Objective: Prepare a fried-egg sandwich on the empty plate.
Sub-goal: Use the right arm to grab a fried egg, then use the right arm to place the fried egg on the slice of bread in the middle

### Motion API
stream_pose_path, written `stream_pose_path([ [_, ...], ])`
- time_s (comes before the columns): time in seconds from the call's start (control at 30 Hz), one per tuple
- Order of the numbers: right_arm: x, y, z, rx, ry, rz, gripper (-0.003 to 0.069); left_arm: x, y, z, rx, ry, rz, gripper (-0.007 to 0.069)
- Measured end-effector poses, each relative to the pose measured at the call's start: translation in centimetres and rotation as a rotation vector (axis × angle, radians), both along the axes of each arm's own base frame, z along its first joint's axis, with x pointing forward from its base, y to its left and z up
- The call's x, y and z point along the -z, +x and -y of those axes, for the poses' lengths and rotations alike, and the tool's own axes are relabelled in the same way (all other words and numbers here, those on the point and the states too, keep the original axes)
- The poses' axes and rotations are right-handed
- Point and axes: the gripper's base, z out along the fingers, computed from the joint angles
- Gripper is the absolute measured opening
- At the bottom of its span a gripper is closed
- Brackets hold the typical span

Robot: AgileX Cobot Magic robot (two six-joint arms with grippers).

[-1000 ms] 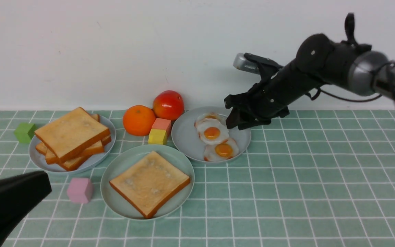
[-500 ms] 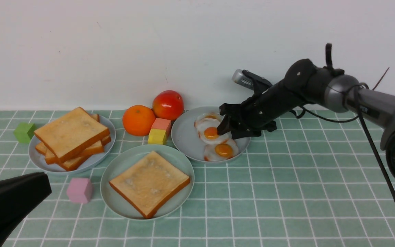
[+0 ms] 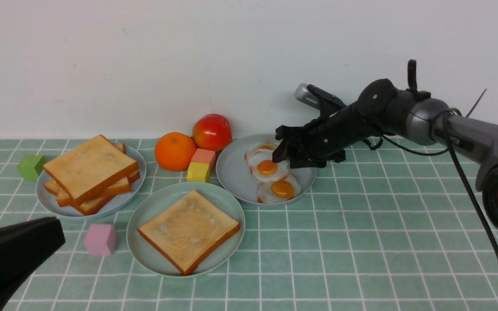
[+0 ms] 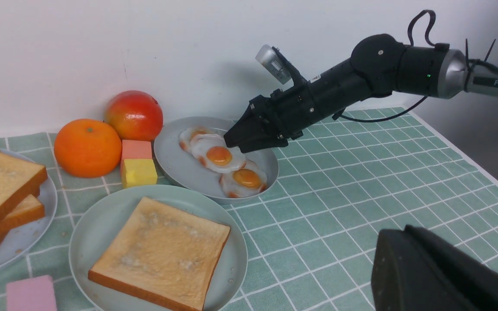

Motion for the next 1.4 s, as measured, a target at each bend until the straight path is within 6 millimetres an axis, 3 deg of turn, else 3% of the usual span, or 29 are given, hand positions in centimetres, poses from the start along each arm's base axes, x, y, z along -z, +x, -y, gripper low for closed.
stream_pose_path([
  [0.2, 0.2, 0.1, -0.1, 0.004, 0.012, -0.005, 0.0364, 0.0, 0.0, 0.0, 0.000, -0.001, 0.000, -0.0013],
  [0.47, 0.2, 0.0, -0.2, -0.003, 0.020, -0.018, 0.0294, 0.0, 0.0, 0.0, 0.000, -0.001, 0.000, -0.0013],
  [0.6, 0.3, 0.0, -0.1, 0.000, 0.020, -0.016, 0.0221, 0.0, 0.0, 0.0, 0.000, -0.001, 0.000, -0.0013],
  [0.7, 0.3, 0.1, -0.1, 0.005, 0.025, -0.015, 0.0127, 0.0, 0.0, 0.0, 0.000, -0.001, 0.000, -0.0010],
  [0.87, -0.5, 0.0, -0.2, -0.011, 0.026, 0.001, 0.0100, 0.1, 0.0, 0.0, -0.002, 0.013, -0.005, -0.0006],
  [1.0, -2.8, -0.6, -0.2, -0.076, 0.013, 0.040, 0.0050, 0.5, 0.0, -0.1, -0.009, 0.050, -0.027, -0.0003],
  [1.17, -9.7, -2.9, 0.0, -0.197, -0.002, 0.122, 0.0041, 0.9, 0.0, -0.4, -0.021, 0.106, -0.053, 0.0001],
  [1.2, -10.0, -3.0, 0.0, -0.200, -0.001, 0.125, 0.0041, 0.9, 0.0, -0.4, -0.021, 0.107, -0.053, 0.0001],
  [1.23, -12.3, -4.1, -0.3, -0.242, 0.005, 0.146, 0.0041, 1.0, 0.0, -0.4, -0.024, 0.122, -0.051, 0.0004],
  [1.3, -13.2, -4.9, -0.6, -0.275, 0.011, 0.144, 0.0041, 1.0, 0.0, -0.4, -0.026, 0.130, -0.053, 0.0004],
  [1.33, -14.4, -6.3, -1.7, -0.333, 0.035, 0.129, 0.0041, 1.1, 0.0, -0.5, -0.028, 0.135, -0.054, 0.0004],
  [1.4, -14.5, -7.7, -3.3, -0.392, 0.061, 0.104, 0.0041, 1.1, 0.0, -0.5, -0.028, 0.138, -0.054, 0.0006],
])
